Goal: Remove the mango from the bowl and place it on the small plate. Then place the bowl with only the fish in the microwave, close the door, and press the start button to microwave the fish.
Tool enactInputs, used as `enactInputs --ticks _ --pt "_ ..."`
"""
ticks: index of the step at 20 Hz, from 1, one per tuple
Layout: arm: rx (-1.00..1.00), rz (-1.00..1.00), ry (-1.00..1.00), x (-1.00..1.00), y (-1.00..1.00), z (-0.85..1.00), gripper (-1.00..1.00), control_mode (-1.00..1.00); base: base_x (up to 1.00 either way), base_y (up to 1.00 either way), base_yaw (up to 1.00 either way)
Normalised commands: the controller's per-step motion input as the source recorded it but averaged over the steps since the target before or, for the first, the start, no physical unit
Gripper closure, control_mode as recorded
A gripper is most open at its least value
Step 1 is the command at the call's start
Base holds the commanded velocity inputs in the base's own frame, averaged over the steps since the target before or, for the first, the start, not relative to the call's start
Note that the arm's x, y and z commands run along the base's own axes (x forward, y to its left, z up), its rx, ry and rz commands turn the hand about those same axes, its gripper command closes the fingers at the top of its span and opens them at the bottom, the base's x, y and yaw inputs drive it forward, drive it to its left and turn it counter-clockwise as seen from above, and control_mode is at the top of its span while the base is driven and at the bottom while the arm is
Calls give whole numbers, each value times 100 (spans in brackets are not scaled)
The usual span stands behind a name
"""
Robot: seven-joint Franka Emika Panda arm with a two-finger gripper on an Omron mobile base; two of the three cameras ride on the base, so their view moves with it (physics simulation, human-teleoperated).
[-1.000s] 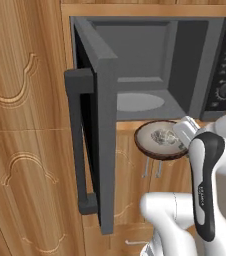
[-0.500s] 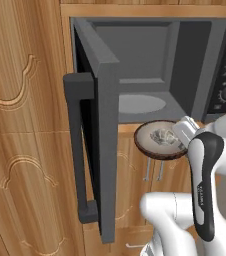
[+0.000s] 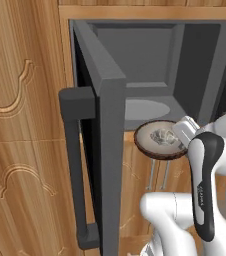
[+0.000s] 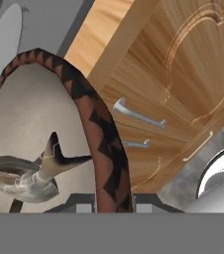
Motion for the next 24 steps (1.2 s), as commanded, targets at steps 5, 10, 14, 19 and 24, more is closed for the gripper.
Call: enactInputs --ticks 5,10,14,19,24 --pt "0 0 0 0 0 0 100 100 32 0 2" --pt "0 0 0 0 0 0 100 100 30 0 1" --pt "0 0 0 0 0 0 100 100 8 0 0" --pt "0 0 0 0 0 0 100 100 -6 3 0" --pt "0 0 0 0 0 0 100 100 -1 11 0"
